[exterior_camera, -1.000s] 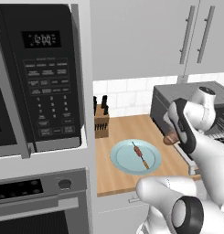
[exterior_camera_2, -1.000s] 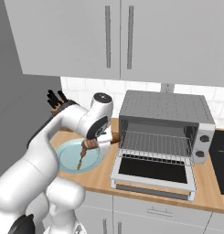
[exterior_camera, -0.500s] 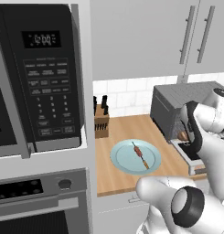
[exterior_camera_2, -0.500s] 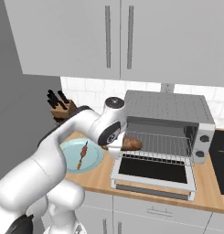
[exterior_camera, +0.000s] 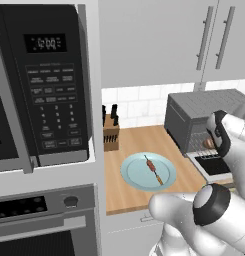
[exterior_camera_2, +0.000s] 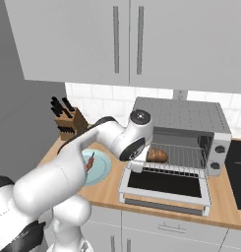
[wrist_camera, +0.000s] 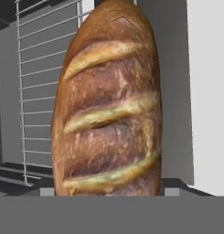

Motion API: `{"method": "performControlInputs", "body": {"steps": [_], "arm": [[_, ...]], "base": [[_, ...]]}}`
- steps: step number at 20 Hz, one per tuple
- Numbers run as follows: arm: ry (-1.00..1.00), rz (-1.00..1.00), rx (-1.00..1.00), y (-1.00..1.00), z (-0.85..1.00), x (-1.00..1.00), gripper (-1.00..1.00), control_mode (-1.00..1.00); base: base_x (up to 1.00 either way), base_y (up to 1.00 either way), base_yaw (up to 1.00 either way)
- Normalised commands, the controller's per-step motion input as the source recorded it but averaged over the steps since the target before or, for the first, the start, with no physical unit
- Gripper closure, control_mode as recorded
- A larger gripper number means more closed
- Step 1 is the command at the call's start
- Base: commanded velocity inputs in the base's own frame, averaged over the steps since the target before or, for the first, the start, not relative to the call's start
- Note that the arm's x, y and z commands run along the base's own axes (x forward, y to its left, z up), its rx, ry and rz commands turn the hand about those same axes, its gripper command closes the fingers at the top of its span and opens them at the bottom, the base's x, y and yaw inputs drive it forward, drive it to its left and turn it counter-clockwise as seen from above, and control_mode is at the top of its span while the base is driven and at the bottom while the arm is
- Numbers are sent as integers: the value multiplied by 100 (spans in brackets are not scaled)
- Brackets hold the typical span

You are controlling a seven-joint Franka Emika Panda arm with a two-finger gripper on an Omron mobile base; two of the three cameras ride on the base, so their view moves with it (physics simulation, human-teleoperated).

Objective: Pick up the kebab skewer and baguette bread, and place them inside the toaster oven. Close the toaster oven door and start by setting the timer.

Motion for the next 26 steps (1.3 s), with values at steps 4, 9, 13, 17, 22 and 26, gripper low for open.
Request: {"method": "performControlInputs", "body": {"steps": [4, 9, 13, 17, 22, 26], "arm": [[0, 0, 6, -45, 0, 14, 100, -100], [0, 0, 5, -38, 0, 17, 100, -100], [-6, 0, 4, -28, 0, 14, 100, -100], [-14, 0, 1, -13, 0, 8, 100, -100], [-18, 0, 0, 0, -12, 13, 100, -100], [-10, 0, 0, 0, -9, 27, 100, -100]], "base": [[0, 0, 0], [0, 0, 0], [0, 0, 0], [0, 0, 0], [0, 0, 0], [0, 0, 0]]}}
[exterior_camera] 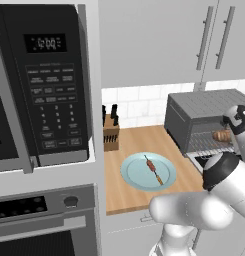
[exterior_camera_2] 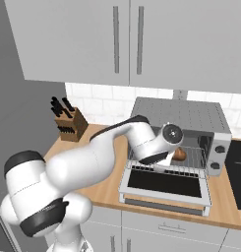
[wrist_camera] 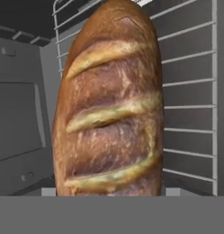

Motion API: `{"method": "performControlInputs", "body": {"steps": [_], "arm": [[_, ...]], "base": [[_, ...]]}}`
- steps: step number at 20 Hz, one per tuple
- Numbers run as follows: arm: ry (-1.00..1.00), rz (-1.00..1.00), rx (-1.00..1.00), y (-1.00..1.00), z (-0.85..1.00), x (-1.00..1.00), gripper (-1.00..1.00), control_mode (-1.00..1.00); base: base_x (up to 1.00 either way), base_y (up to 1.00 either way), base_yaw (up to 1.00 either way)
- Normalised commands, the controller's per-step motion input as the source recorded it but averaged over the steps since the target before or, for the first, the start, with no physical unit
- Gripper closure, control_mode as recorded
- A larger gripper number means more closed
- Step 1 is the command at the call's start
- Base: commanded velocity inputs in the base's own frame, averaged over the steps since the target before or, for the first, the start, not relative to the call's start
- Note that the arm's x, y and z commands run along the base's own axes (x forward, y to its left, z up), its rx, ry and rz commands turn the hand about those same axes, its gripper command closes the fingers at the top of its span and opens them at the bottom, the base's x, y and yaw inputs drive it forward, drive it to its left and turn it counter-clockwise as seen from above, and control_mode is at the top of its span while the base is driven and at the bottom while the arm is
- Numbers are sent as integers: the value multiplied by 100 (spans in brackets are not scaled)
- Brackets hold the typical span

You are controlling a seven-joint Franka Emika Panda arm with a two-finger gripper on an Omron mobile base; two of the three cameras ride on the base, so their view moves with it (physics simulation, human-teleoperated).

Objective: Pick up the kebab skewer and baguette bread, and place them inside the toaster oven. Close the toaster oven door and start by setting the timer.

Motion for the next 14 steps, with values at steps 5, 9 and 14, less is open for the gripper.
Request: {"method": "performControlInputs", "body": {"steps": [5, 9, 14], "arm": [[0, 4, 0, 0, -5, 27, 100, -100], [0, 4, 0, 0, -18, 13, 100, -100], [0, 2, 0, 0, -16, 16, 100, -100]], "base": [[0, 0, 0], [0, 0, 0], [0, 0, 0]]}}
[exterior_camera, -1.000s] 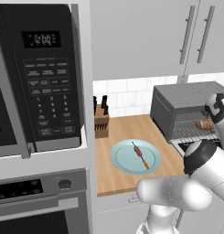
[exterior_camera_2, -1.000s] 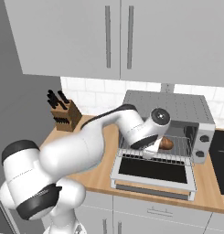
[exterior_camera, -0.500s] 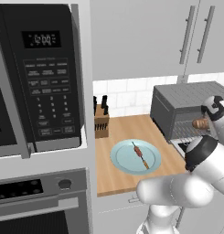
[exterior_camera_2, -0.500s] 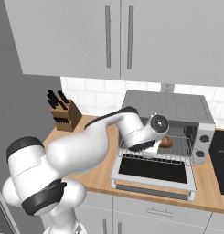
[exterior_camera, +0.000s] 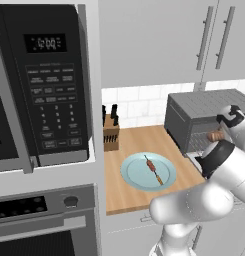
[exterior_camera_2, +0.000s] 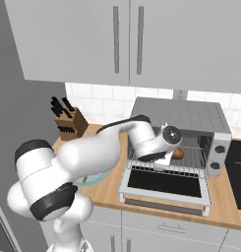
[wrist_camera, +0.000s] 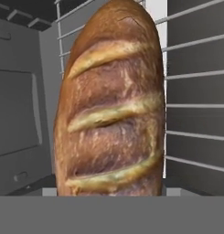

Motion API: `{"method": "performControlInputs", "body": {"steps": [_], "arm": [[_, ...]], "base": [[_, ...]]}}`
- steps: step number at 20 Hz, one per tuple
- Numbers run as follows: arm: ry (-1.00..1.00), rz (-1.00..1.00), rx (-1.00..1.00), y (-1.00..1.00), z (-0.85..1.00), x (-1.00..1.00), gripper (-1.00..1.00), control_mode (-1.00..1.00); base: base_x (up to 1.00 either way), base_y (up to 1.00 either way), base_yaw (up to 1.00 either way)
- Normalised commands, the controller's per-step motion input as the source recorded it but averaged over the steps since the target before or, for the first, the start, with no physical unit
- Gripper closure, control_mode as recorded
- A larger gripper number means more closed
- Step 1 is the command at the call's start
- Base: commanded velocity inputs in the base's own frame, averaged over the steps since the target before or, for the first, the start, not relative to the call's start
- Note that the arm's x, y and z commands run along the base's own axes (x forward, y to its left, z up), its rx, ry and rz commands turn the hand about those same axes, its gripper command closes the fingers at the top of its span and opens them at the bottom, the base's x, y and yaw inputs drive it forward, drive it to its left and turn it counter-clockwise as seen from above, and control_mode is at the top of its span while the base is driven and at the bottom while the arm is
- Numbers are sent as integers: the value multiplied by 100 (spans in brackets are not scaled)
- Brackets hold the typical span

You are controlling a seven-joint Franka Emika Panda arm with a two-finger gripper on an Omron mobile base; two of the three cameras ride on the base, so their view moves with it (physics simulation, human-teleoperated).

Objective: Pick up the kebab skewer and baguette bread, and place them inside the toaster oven. Close the toaster oven door and start by setting the timer.

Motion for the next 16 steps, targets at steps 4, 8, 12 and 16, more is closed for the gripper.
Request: {"method": "performControlInputs", "body": {"steps": [4, 8, 12, 16], "arm": [[0, 0, 1, 0, 0, 33, 100, -100], [0, 0, 0, 0, 0, 29, 100, -100], [0, 0, 0, 0, -1, 18, 100, -100], [0, 0, 0, 0, -2, 30, -100, -100]], "base": [[0, 0, 0], [0, 0, 0], [0, 0, 0], [0, 0, 0]]}}
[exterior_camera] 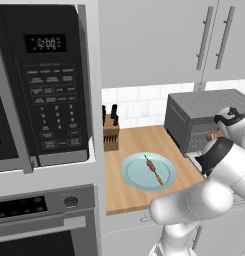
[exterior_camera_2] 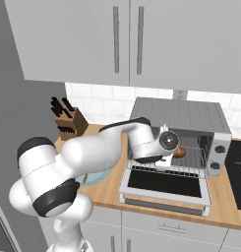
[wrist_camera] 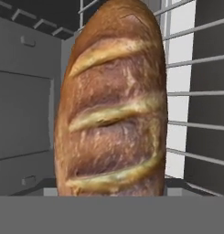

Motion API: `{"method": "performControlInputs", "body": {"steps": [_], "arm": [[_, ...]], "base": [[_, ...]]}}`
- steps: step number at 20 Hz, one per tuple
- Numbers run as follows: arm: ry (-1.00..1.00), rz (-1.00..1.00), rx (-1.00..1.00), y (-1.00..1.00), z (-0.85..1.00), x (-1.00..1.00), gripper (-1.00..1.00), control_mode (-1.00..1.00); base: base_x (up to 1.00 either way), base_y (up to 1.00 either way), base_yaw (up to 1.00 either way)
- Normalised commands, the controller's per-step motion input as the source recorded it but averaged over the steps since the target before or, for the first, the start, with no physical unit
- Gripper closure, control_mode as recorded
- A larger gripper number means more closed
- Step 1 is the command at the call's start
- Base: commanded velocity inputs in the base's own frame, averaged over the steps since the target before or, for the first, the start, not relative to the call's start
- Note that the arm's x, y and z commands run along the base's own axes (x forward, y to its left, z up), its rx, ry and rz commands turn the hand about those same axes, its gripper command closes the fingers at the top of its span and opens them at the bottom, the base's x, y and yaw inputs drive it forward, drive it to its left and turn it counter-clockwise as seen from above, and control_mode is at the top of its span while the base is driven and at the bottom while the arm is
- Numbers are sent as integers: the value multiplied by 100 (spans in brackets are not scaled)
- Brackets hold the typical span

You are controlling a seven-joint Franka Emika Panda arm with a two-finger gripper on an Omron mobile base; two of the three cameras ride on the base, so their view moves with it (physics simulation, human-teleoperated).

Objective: Pick up the kebab skewer and baguette bread, and place them inside the toaster oven. Close the toaster oven door and start by setting the timer.

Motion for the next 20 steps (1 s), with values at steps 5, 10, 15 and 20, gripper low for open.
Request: {"method": "performControlInputs", "body": {"steps": [5, 10, 15, 20], "arm": [[0, 0, 0, 0, 0, 16, -100, -100], [0, 0, 0, 0, 0, 10, -100, -100], [0, 0, 0, 0, 0, 16, -100, -100], [1, 0, 0, 0, 0, 3, -100, -100]], "base": [[0, 0, 0], [0, 0, 0], [0, 0, 0], [0, 0, 0]]}}
